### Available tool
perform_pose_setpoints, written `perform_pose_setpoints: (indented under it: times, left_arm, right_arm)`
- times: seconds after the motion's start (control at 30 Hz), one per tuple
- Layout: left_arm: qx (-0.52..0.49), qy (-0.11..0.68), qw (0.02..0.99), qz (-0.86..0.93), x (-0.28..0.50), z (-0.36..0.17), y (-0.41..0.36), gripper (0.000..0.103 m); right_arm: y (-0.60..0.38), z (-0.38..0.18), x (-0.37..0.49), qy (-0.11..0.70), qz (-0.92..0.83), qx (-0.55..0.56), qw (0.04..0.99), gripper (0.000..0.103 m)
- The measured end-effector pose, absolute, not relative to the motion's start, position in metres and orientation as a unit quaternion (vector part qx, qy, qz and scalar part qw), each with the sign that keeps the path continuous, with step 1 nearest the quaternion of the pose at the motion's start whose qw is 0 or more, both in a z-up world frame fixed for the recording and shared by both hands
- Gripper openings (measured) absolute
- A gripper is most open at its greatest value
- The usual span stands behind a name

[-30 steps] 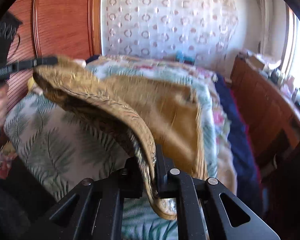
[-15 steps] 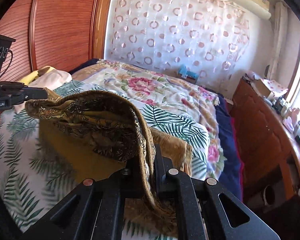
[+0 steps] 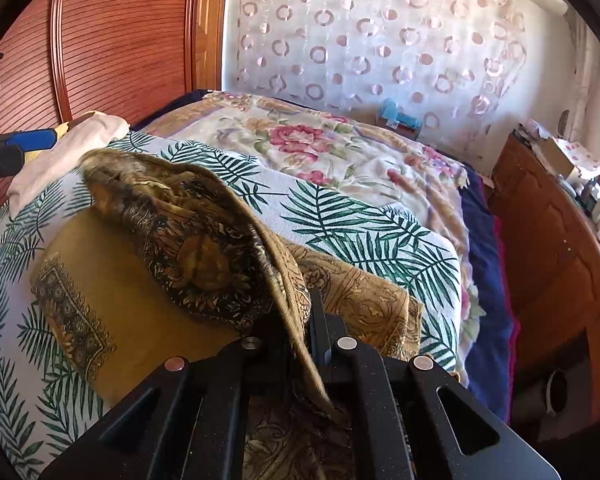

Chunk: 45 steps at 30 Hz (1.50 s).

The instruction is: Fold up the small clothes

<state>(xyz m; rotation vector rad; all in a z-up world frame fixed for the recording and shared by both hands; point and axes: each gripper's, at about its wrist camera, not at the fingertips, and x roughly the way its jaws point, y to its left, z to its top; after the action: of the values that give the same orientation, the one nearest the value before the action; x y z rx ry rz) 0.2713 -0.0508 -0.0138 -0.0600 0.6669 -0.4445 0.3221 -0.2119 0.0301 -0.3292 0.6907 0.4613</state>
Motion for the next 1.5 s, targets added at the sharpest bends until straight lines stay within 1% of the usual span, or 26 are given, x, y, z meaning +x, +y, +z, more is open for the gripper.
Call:
perform_pose_setpoints:
  times: [0.03, 0.07, 0.13, 0.2, 0.3, 0.37, 0.5, 0.53, 0.57, 0.6, 0.77, 0.9, 0.93, 0.97, 1.13, 1.2, 1.4, 1.47, 1.5]
  left_arm:
    - [-0.024, 0.329, 0.92, -0.212, 0.273, -0.015, -0.052, 0.078]
    - [-0.022, 0.335, 0.918, -0.21, 0.275, -0.017, -0.054, 0.078]
    - [-0.019, 0.344, 0.914, -0.216, 0.278, -0.02, -0.06, 0.078]
    - [-0.006, 0.351, 0.911, -0.217, 0.28, -0.025, -0.067, 0.078]
    - [0.009, 0.352, 0.911, -0.215, 0.286, -0.032, -0.075, 0.078]
    - [0.01, 0.367, 0.906, -0.211, 0.296, -0.035, -0.076, 0.078]
    - [0.038, 0.372, 0.901, -0.22, 0.319, -0.03, -0.082, 0.078]
    - [0.032, 0.36, 0.905, -0.226, 0.32, -0.026, -0.08, 0.078]
    - [0.034, 0.354, 0.908, -0.221, 0.323, -0.024, -0.078, 0.078]
    - [0.047, 0.359, 0.908, -0.212, 0.33, -0.021, -0.079, 0.078]
    - [0.048, 0.362, 0.907, -0.211, 0.348, -0.018, -0.073, 0.078]
    - [0.024, 0.376, 0.903, -0.206, 0.356, -0.034, -0.07, 0.078]
    - [0.02, 0.383, 0.9, -0.207, 0.356, -0.04, -0.072, 0.078]
    - [0.022, 0.387, 0.898, -0.209, 0.355, -0.043, -0.075, 0.078]
    - [0.036, 0.393, 0.894, -0.213, 0.345, -0.053, -0.081, 0.078]
    - [0.04, 0.402, 0.889, -0.214, 0.342, -0.058, -0.082, 0.078]
    - [0.044, 0.409, 0.887, -0.212, 0.339, -0.066, -0.082, 0.078]
    - [0.041, 0.414, 0.884, -0.212, 0.342, -0.067, -0.083, 0.078]
    - [0.039, 0.415, 0.884, -0.212, 0.343, -0.067, -0.084, 0.078]
  right_arm:
    - [-0.213, 0.033, 0.324, 0.334, 0.223, -0.151, 0.903, 0.015]
    - [-0.214, 0.036, 0.325, 0.332, 0.217, -0.145, 0.906, 0.02]
    - [-0.216, 0.044, 0.328, 0.324, 0.201, -0.133, 0.915, 0.04]
    - [-0.219, 0.052, 0.326, 0.317, 0.199, -0.111, 0.921, 0.046]
    - [-0.223, 0.061, 0.321, 0.319, 0.188, -0.086, 0.925, 0.048]
    - [-0.224, 0.061, 0.313, 0.315, 0.19, -0.085, 0.926, 0.049]
    - [-0.229, 0.056, 0.316, 0.336, 0.171, -0.078, 0.923, 0.049]
    - [-0.233, 0.058, 0.318, 0.334, 0.173, -0.063, 0.924, 0.049]
    - [-0.243, 0.06, 0.317, 0.325, 0.171, -0.024, 0.93, 0.049]
    - [-0.249, 0.059, 0.319, 0.322, 0.165, -0.004, 0.932, 0.049]
    - [-0.264, 0.054, 0.331, 0.343, 0.133, -0.03, 0.93, 0.049]
    - [-0.274, 0.05, 0.323, 0.355, 0.133, -0.03, 0.925, 0.05]
    - [-0.276, 0.048, 0.321, 0.36, 0.131, -0.024, 0.923, 0.054]
    - [-0.279, 0.047, 0.318, 0.366, 0.131, -0.021, 0.921, 0.057]
    - [-0.287, 0.053, 0.295, 0.363, 0.142, -0.012, 0.921, 0.06]
    - [-0.288, 0.052, 0.292, 0.373, 0.146, -0.012, 0.916, 0.061]
    - [-0.282, 0.049, 0.307, 0.379, 0.142, -0.037, 0.914, 0.061]
    - [-0.276, 0.05, 0.317, 0.379, 0.158, -0.046, 0.911, 0.034]
    - [-0.273, 0.051, 0.32, 0.378, 0.167, -0.053, 0.909, 0.009]
